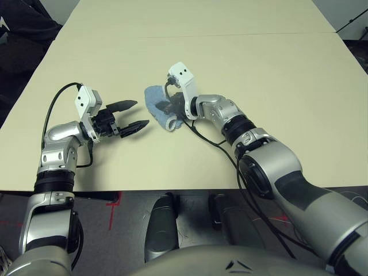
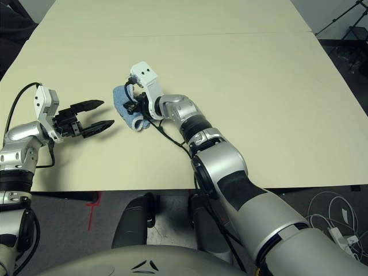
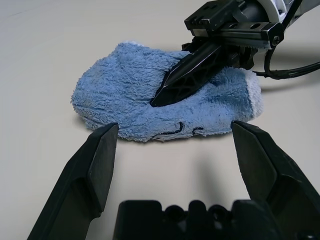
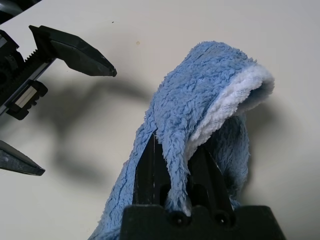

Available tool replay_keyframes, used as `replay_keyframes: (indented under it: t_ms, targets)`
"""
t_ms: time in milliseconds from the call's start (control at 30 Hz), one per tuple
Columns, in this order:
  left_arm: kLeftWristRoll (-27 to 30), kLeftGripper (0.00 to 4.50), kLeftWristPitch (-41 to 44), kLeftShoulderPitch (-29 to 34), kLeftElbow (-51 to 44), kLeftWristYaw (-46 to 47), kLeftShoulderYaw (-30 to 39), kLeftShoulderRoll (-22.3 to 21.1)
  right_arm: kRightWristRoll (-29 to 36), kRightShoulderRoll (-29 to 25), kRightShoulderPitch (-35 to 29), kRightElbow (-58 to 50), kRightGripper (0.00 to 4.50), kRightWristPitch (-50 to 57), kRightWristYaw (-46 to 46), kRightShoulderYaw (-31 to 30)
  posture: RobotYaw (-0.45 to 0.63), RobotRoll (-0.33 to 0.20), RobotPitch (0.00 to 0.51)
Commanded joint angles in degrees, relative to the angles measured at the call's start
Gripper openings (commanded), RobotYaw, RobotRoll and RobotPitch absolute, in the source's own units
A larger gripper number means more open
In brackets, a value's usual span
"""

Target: Wipe the water off the table with a rag.

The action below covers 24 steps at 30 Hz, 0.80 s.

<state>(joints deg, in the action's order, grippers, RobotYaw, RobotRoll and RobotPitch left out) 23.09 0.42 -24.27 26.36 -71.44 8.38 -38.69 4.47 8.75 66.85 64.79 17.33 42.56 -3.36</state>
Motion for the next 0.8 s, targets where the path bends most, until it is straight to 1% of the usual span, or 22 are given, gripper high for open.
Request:
replay_keyframes:
  t_ms: [33, 167, 367, 567, 800]
  targets:
    - [-0.2, 4.5, 0.2, 1.0, -1.2, 0.4, 0.4, -0.4, -3.3, -1.1, -3.0, 2.1, 0.0, 0.3, 0.7, -2.8, 0.25, 0.0, 0.214]
    - [-0.2, 4.5, 0.2, 1.0, -1.2, 0.5, 0.3, -0.2, -5.0, -6.0, -4.0, 1.9, 0.0, -0.6, 0.6, -3.4, 0.24, 0.0, 0.213]
    - [-0.6, 4.5, -0.1, 0.0, -0.1, 0.3, -0.2, 0.0, -5.3, -12.4, -5.1, 0.8, 0.0, -0.3, 1.0, -3.4, 0.22, 0.0, 0.213]
    - [-0.7, 4.5, -0.1, -0.9, 0.3, 0.0, -0.6, 0.3, -5.7, -18.0, -6.1, -0.6, 0.0, -0.4, 0.7, -3.7, 0.21, 0.0, 0.215]
    - [-1.0, 4.5, -0.4, -1.8, 1.2, -0.4, -0.9, 0.5, -5.0, -22.9, -6.6, -2.2, 0.0, 0.5, 0.6, -2.5, 0.2, 0.0, 0.216]
